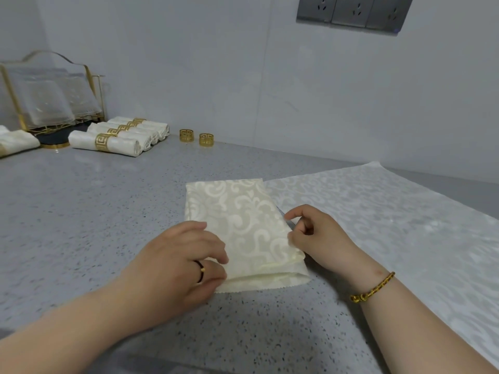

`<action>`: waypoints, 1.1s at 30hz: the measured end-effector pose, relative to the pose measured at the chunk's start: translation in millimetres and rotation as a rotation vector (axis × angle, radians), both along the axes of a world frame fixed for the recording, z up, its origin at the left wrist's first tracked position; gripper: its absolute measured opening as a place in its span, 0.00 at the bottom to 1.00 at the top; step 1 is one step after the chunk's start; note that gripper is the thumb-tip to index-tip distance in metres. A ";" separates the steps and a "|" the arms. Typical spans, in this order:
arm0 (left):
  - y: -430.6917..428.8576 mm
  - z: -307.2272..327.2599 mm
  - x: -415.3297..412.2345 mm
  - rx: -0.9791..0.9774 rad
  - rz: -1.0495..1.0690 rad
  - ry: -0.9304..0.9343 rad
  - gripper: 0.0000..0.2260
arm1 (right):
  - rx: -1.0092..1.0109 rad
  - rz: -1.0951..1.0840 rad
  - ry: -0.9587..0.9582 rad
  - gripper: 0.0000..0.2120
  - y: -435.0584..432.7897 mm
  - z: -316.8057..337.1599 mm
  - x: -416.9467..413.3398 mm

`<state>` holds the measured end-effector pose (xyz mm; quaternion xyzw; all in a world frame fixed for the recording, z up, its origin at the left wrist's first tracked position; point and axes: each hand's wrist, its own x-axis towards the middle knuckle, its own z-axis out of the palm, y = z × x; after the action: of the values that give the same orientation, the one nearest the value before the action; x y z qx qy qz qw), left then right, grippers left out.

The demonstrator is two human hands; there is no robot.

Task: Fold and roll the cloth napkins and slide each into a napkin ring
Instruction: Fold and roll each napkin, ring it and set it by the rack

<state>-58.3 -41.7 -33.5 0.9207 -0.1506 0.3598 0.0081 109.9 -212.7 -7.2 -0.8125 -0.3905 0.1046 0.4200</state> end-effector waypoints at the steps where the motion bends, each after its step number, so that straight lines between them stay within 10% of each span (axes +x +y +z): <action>1: 1.5 -0.8 -1.9 0.037 0.012 -0.010 0.25 | 0.004 0.011 0.005 0.11 0.3 0.3 -0.3; 18: 31.3 -10.2 -32.1 -0.216 0.045 0.264 0.09 | -0.223 0.328 -0.316 0.09 -3.7 14.6 -36.9; 22: 38.4 -8.7 -38.4 -0.270 0.109 0.291 0.18 | -0.413 0.423 -0.409 0.13 -4.4 11.5 -45.2; 33: 49.0 2.4 -34.3 -0.097 0.190 0.373 0.15 | -0.499 0.405 -0.500 0.14 -10.0 16.1 -44.2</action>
<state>-92.6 7.3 -31.0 0.9800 -0.0414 0.1892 0.0463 65.7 -222.6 9.0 -0.7963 -0.5957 0.0758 0.0730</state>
